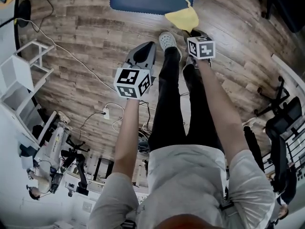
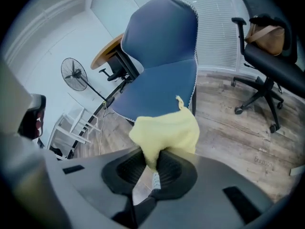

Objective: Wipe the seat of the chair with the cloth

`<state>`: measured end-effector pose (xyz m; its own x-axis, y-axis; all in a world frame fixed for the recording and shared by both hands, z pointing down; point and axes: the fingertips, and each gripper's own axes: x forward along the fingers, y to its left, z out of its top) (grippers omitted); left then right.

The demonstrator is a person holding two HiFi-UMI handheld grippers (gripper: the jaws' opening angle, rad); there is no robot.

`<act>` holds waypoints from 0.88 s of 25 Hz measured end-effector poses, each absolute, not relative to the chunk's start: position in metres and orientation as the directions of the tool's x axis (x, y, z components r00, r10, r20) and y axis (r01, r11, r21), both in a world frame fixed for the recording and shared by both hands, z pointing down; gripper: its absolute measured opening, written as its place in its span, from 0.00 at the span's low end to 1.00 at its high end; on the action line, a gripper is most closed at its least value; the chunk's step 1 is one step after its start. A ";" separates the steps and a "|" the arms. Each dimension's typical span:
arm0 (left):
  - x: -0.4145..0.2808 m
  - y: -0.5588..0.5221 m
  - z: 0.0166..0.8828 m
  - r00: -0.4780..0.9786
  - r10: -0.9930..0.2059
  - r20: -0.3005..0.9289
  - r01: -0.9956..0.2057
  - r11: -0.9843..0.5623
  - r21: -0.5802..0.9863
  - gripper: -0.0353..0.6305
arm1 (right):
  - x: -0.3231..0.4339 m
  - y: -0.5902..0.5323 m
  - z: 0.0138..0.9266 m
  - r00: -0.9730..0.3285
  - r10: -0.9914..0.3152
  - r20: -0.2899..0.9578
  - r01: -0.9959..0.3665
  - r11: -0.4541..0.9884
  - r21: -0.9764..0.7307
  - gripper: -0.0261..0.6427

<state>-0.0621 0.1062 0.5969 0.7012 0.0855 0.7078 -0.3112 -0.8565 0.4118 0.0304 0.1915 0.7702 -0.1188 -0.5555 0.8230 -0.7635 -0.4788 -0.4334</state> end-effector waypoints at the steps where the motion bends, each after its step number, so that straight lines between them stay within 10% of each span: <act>1: -0.066 0.110 0.590 0.704 0.076 0.706 -0.319 -0.854 0.410 0.09 | 0.027 0.198 0.759 -0.117 -0.560 0.820 -0.765 -0.475 -0.434 0.14; 22: -0.098 0.184 0.389 0.783 -0.154 0.603 -0.453 -0.805 0.384 0.09 | 0.022 0.280 0.425 0.009 -0.847 0.532 -0.778 -0.340 -0.528 0.14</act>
